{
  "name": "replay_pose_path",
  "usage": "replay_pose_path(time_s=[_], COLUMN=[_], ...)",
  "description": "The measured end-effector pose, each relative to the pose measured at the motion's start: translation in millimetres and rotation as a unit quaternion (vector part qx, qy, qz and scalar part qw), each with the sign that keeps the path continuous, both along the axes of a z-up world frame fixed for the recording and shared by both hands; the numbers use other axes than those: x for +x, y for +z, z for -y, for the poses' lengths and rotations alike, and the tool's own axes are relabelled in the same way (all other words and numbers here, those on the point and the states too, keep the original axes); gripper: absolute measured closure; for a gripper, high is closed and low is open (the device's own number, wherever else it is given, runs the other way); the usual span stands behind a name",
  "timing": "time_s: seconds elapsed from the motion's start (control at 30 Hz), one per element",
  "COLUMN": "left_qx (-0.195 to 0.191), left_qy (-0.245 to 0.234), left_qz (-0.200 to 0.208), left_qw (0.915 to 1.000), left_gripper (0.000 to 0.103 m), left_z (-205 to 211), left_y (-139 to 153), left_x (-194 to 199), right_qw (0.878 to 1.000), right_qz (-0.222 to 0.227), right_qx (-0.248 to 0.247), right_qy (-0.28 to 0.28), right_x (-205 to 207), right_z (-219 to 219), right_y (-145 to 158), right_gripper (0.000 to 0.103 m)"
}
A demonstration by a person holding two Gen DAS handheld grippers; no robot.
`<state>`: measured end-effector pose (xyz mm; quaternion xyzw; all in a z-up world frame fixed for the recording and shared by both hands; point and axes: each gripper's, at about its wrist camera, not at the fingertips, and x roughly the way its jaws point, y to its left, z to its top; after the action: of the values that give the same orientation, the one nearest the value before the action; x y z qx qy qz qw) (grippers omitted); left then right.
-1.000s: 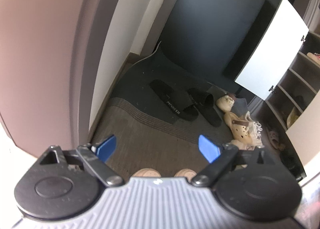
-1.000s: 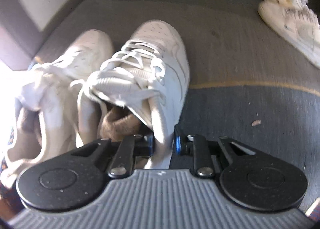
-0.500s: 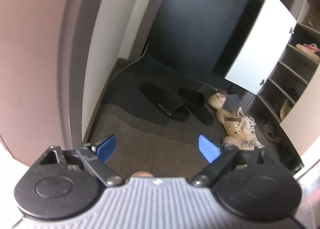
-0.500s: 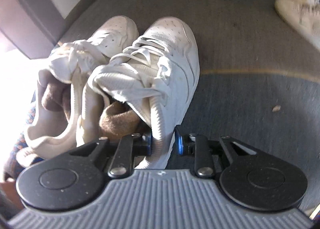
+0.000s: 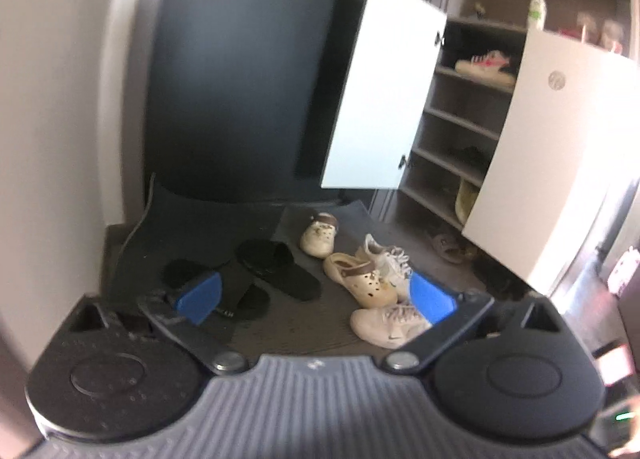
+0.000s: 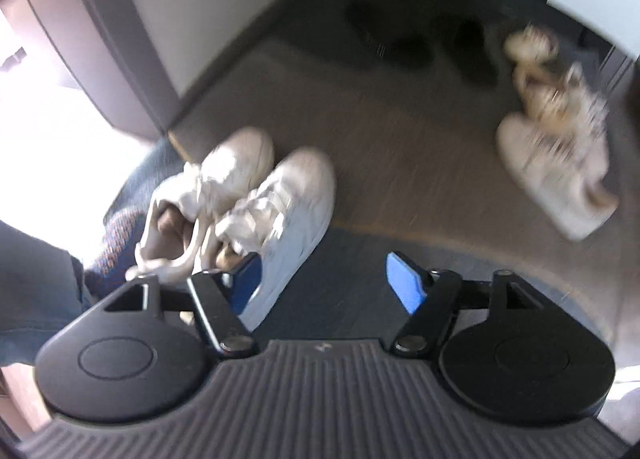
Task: Organize scattered shoes
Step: 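Open the right gripper and lift it away from the sneaker pair, then lower the left gripper and grasp a black slide by its strap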
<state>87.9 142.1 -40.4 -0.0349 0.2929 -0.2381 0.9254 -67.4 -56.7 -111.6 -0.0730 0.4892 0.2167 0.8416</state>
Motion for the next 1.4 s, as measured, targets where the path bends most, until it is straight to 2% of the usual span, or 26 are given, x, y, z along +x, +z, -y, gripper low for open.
replay_pose_path(time_s=[0.1, 0.2, 0.27, 0.37, 0.4, 0.47, 0.53, 0.67, 0.83, 0.87, 0.9, 1.0, 1.1, 1.17, 1.2, 1.27, 1.3, 1.33, 1.37, 1.4], left_qx=[0.030, 0.061, 0.077, 0.085, 0.087, 0.089, 0.085, 0.106, 0.100, 0.102, 0.101, 0.061, 0.052, 0.061, 0.061, 0.053, 0.048, 0.036, 0.027, 0.018], left_qy=[-0.006, -0.002, 0.000, 0.009, 0.013, 0.020, 0.010, -0.005, -0.022, -0.024, -0.041, -0.073, -0.103, -0.129, -0.132, -0.152, -0.156, -0.163, -0.164, -0.165], left_qz=[-0.016, -0.028, -0.041, -0.061, -0.069, -0.100, -0.104, -0.116, -0.126, -0.128, -0.149, -0.195, -0.233, -0.281, -0.289, -0.319, -0.319, -0.307, -0.306, -0.310], left_qw=[0.9994, 0.9978, 0.9962, 0.9945, 0.9937, 0.9908, 0.9908, 0.9876, 0.9866, 0.9862, 0.9828, 0.9761, 0.9655, 0.9491, 0.9462, 0.9339, 0.9336, 0.9369, 0.9374, 0.9361], left_gripper=[0.001, 0.002, 0.002, 0.003, 0.007, 0.009, 0.009, 0.009, 0.009, 0.009, 0.009, 0.009, 0.009, 0.009, 0.009, 0.012, 0.011, 0.012, 0.021, 0.047], left_z=[30.7, 49.9, 59.7, 61.5, 61.1, 57.8, 55.4, 57.1, 53.3, 53.4, 50.2, 44.5, 41.5, 44.5, 45.3, 49.2, 50.8, 50.8, 48.6, 45.6], left_y=[-24.7, -57.2, -90.9, -142.0, -160.4, -200.3, -219.9, -263.3, -303.0, -304.8, -316.3, -329.0, -344.3, -364.7, -368.6, -387.2, -389.5, -390.6, -390.7, -391.4], left_x=[66.8, 125.8, 177.9, 236.2, 255.6, 283.9, 296.2, 344.4, 410.1, 412.9, 434.2, 460.7, 478.5, 485.3, 485.9, 483.7, 485.4, 480.6, 479.8, 480.2], right_qw=[0.998, 0.988, 0.982, 0.979, 0.979, 0.976, 0.970, 0.956, 0.960, 0.961, 0.962, 0.964, 0.963, 0.960, 0.960, 0.959, 0.959, 0.959, 0.959, 0.958], right_qz=[0.045, 0.074, 0.080, 0.067, 0.062, 0.064, 0.054, -0.001, 0.003, 0.000, -0.002, -0.009, -0.020, -0.028, -0.031, -0.033, -0.034, -0.036, -0.041, -0.044], right_qx=[0.042, 0.104, 0.130, 0.155, 0.159, 0.176, 0.196, 0.238, 0.219, 0.215, 0.210, 0.197, 0.192, 0.193, 0.192, 0.188, 0.182, 0.177, 0.173, 0.171], right_qy=[-0.025, -0.087, -0.107, -0.111, -0.109, -0.111, -0.134, -0.171, -0.172, -0.173, -0.174, -0.178, -0.190, -0.199, -0.203, -0.210, -0.213, -0.218, -0.223, -0.226], right_x=[25.8, 57.6, 77.7, 121.1, 132.7, 157.5, 170.2, 190.6, 202.2, 204.6, 206.9, 214.0, 220.2, 221.8, 221.4, 221.2, 220.6, 219.7, 218.5, 217.7], right_z=[19.8, 40.9, 48.2, 56.7, 57.7, 60.2, 64.2, 77.7, 84.0, 85.5, 87.0, 91.5, 96.0, 98.4, 99.7, 102.3, 103.6, 105.3, 107.7, 109.7], right_y=[5.1, -19.0, -37.6, -79.4, -91.2, -119.8, -142.3, -176.4, -190.7, -194.5, -198.2, -209.4, -218.9, -222.6, -224.4, -228.5, -231.4, -234.3, -237.3, -239.7], right_gripper=[0.028, 0.028, 0.028, 0.028, 0.028, 0.028, 0.028, 0.028, 0.028, 0.028, 0.028, 0.028, 0.028, 0.028, 0.028, 0.028, 0.028, 0.028, 0.028, 0.028])
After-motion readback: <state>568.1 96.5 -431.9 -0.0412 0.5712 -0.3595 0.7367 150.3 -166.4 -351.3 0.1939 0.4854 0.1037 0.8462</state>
